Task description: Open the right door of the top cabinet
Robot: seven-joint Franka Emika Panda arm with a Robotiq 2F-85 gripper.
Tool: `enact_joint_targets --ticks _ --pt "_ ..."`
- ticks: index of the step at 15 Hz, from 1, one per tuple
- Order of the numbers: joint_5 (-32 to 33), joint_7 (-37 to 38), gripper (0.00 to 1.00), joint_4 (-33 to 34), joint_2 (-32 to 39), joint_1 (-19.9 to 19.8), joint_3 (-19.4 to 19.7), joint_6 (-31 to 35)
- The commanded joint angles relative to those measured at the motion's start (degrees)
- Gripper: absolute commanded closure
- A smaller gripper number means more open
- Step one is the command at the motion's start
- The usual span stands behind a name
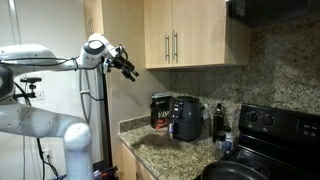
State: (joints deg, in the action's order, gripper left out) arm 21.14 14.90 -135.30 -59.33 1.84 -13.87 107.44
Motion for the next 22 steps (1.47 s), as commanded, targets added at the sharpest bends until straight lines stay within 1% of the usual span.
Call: enact_joint_targets --ticks 1,3,4,5,6,8,10,11,13,14,15,16,18,20,21,22 --pt "2.5 -2.1 0.00 5.0 -0.7 -3.8 6.8 6.8" --pt "0.1 -3.3 0.00 9.3 -0.2 -4.1 11.1 10.4" --pt "0.0 -2.5 0.00 5.7 -0.9 -5.0 7.9 8.9" --pt "-0.3 -3.6 0.00 7.1 -1.0 -5.2 9.3 9.2" --pt "-0.5 -3.8 0.00 7.1 -1.2 -5.1 9.4 9.2" --pt "0.7 -4.3 0.00 6.3 -0.4 -5.2 8.5 10.1" --pt "-0.5 -7.3 0.00 10.7 3.9 -4.0 9.7 9.8" --pt "-1.3 -6.5 0.00 13.7 6.7 -4.7 10.7 11.3" --pt "-4.5 -4.8 0.00 20.6 12.2 -5.2 12.2 11.5" --pt "-7.9 -3.8 0.00 24.2 14.2 -5.0 13.2 10.0" --pt "-10.1 -2.4 0.00 27.4 16.3 -5.6 13.3 8.4" --pt "-7.9 -4.4 0.00 19.7 10.3 -5.7 12.3 11.3" --pt "-9.9 -3.8 0.00 24.7 14.4 -5.9 13.2 10.7" --pt "-9.2 -3.8 0.00 25.5 16.0 -6.2 12.8 10.7" --pt "-9.0 -4.2 0.00 26.9 17.8 -6.2 13.0 11.5" --pt "-9.5 -4.3 0.00 30.0 20.8 -6.0 13.5 12.4"
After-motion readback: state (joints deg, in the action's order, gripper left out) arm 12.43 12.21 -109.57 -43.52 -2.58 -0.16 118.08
